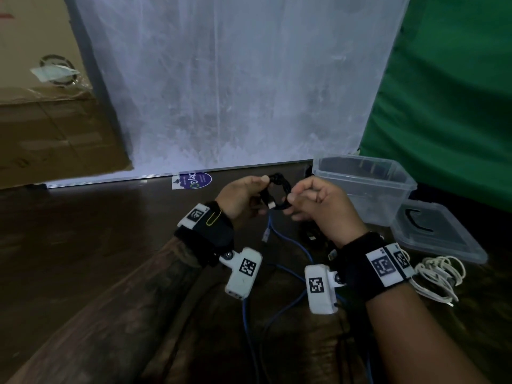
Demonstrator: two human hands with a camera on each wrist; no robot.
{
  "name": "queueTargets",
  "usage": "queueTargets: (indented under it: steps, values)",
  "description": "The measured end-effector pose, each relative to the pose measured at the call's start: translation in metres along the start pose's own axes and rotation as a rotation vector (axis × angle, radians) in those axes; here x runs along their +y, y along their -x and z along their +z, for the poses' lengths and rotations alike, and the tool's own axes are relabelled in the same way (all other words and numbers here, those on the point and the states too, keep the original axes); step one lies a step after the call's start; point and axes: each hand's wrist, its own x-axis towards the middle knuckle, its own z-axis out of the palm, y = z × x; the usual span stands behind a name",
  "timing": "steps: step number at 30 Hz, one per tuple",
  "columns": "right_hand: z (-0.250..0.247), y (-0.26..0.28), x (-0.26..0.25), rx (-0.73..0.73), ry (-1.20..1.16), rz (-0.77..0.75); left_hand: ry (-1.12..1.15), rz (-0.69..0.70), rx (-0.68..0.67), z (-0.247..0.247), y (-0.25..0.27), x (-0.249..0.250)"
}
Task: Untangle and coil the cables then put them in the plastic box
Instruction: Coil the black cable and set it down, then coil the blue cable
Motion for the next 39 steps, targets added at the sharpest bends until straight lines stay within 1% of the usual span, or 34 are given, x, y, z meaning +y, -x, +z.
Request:
queueTargets:
  steps: [2,3,5,6,7,8,10,14,16,19,20,22,24,25,27,29,30,31,32,33,34,35,36,37,39]
  values:
    - [-0.006,-0.006,0.003,0.025,0.041,0.018,-0.113,-0.082,0.019,-0.001,-0.008,0.008]
    - [-0.010,-0.010,0.004,0.048,0.076,0.028,-0.234,-0.113,0.062,-0.002,-0.013,0.010]
    - [-0.017,-0.018,0.008,0.093,0.158,0.067,-0.628,-0.161,0.130,-0.006,-0.023,0.006]
    - [-0.020,-0.022,0.010,0.108,0.198,0.097,-0.831,-0.195,0.121,-0.008,-0.025,0.001]
    - [-0.021,-0.027,0.012,0.121,0.242,0.132,-0.970,-0.235,0.087,-0.009,-0.027,-0.005]
    - [-0.022,-0.031,0.016,0.128,0.293,0.168,-1.028,-0.276,0.044,-0.010,-0.027,-0.011]
    - [-0.022,-0.041,0.018,0.111,0.404,0.254,-0.983,-0.302,0.005,-0.009,-0.027,-0.019]
    - [-0.014,-0.056,0.023,-0.057,0.620,0.411,-0.799,-0.248,0.014,-0.011,-0.024,-0.018]
    - [-0.009,-0.063,0.030,-0.119,0.707,0.422,-0.717,-0.208,0.026,-0.016,-0.023,-0.014]
    - [0.000,-0.067,0.036,-0.179,0.851,0.421,-0.668,-0.141,0.045,-0.021,-0.018,-0.005]
    - [0.003,-0.068,0.037,-0.196,0.909,0.449,-0.638,-0.120,0.050,-0.022,-0.015,-0.003]
    - [0.006,-0.069,0.034,-0.232,1.025,0.464,-0.503,-0.103,0.035,-0.021,-0.007,0.001]
    - [0.007,-0.070,0.034,-0.299,1.118,0.446,-0.364,-0.095,-0.013,-0.019,0.000,0.004]
    - [0.008,-0.069,0.032,-0.363,1.181,0.467,-0.328,-0.089,-0.032,-0.019,0.004,0.006]
    - [0.008,-0.069,0.031,-0.431,1.277,0.507,-0.296,-0.068,-0.046,-0.018,0.008,0.011]
    - [0.007,-0.069,0.024,-0.424,1.301,0.477,-0.267,-0.063,-0.031,-0.016,0.010,0.015]
    - [0.006,-0.070,0.022,-0.375,1.268,0.418,-0.247,-0.064,-0.027,-0.015,0.012,0.017]
    - [0.005,-0.069,0.017,-0.291,1.182,0.336,-0.226,-0.066,-0.031,-0.014,0.014,0.019]
    - [0.006,-0.067,0.013,-0.196,1.024,0.251,-0.203,-0.071,-0.047,-0.014,0.015,0.021]
    - [0.009,-0.062,0.007,-0.134,0.800,0.197,-0.173,-0.079,-0.070,-0.014,0.017,0.022]
    - [0.015,-0.054,-0.001,-0.131,0.548,0.172,-0.132,-0.091,-0.097,-0.014,0.018,0.024]
    - [0.023,-0.045,-0.008,-0.158,0.338,0.182,-0.086,-0.105,-0.123,-0.015,0.018,0.025]
    - [0.029,-0.038,-0.010,-0.196,0.202,0.195,-0.034,-0.119,-0.155,-0.017,0.019,0.026]
    - [0.034,-0.034,-0.009,-0.216,0.126,0.194,0.024,-0.135,-0.194,-0.018,0.020,0.028]
    - [0.038,-0.028,-0.003,-0.194,0.016,0.180,0.156,-0.175,-0.308,-0.021,0.024,0.031]
